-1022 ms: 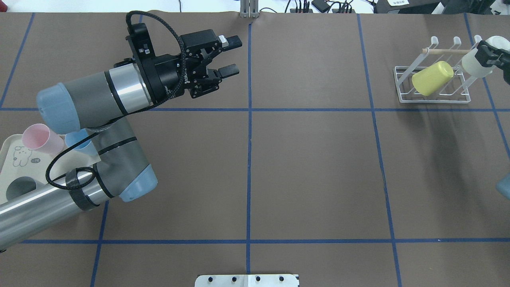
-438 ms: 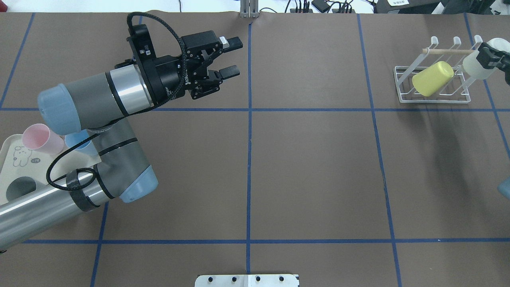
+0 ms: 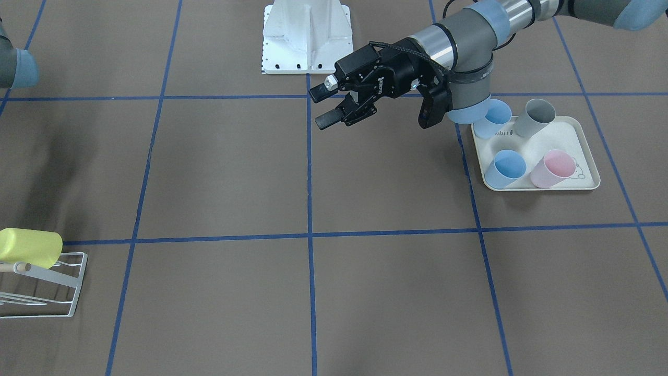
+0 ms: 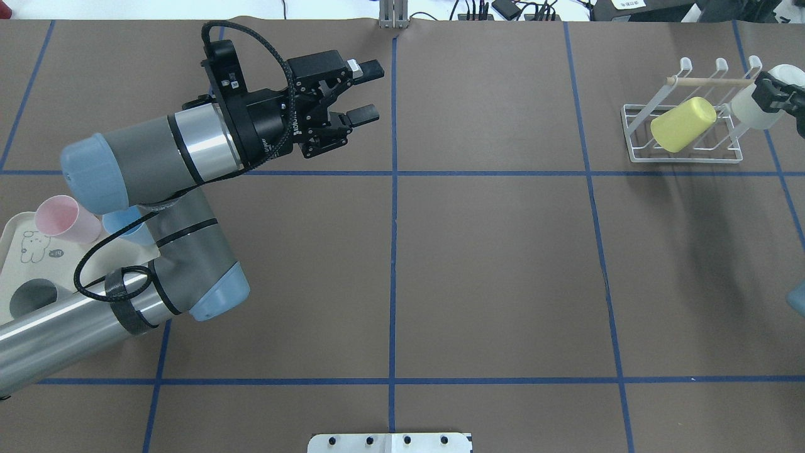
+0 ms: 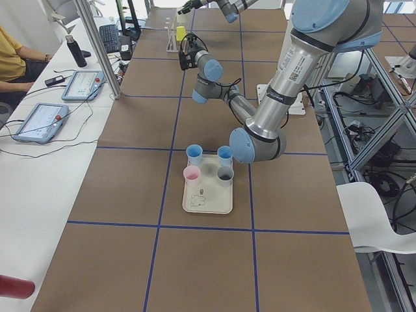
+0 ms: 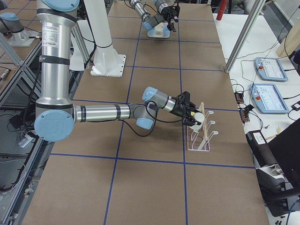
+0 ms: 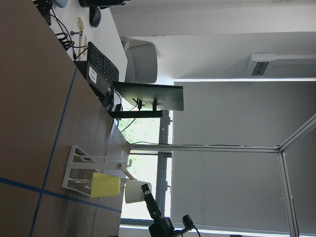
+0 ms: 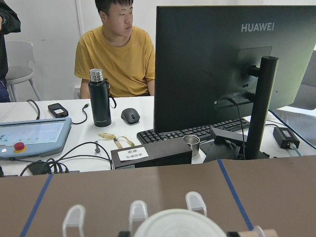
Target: Transfer IKEA cup to right arm and place on rack
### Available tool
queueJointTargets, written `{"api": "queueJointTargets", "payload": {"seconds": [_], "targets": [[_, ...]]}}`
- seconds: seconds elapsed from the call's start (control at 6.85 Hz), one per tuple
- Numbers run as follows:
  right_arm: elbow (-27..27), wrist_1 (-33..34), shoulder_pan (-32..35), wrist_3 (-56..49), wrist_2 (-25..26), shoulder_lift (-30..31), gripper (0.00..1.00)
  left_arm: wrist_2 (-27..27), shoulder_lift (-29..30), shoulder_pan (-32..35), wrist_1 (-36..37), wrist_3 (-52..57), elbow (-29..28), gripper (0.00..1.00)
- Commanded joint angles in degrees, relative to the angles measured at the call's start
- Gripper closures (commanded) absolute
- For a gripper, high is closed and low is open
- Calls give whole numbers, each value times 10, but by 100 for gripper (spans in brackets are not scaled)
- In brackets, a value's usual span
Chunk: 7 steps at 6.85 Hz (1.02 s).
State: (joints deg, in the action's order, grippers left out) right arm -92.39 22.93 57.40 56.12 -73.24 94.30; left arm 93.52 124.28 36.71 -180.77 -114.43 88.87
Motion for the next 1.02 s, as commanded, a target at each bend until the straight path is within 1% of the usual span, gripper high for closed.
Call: {"api": "queueJointTargets", "payload": {"seconds": [0.0, 0.88], "targets": [[1, 0, -6, 1, 0, -3, 100, 0, 0, -2, 2, 0, -1, 20], [-4, 0, -8, -5, 0, -8, 100, -1, 0, -3, 2, 0, -1, 20]]}}
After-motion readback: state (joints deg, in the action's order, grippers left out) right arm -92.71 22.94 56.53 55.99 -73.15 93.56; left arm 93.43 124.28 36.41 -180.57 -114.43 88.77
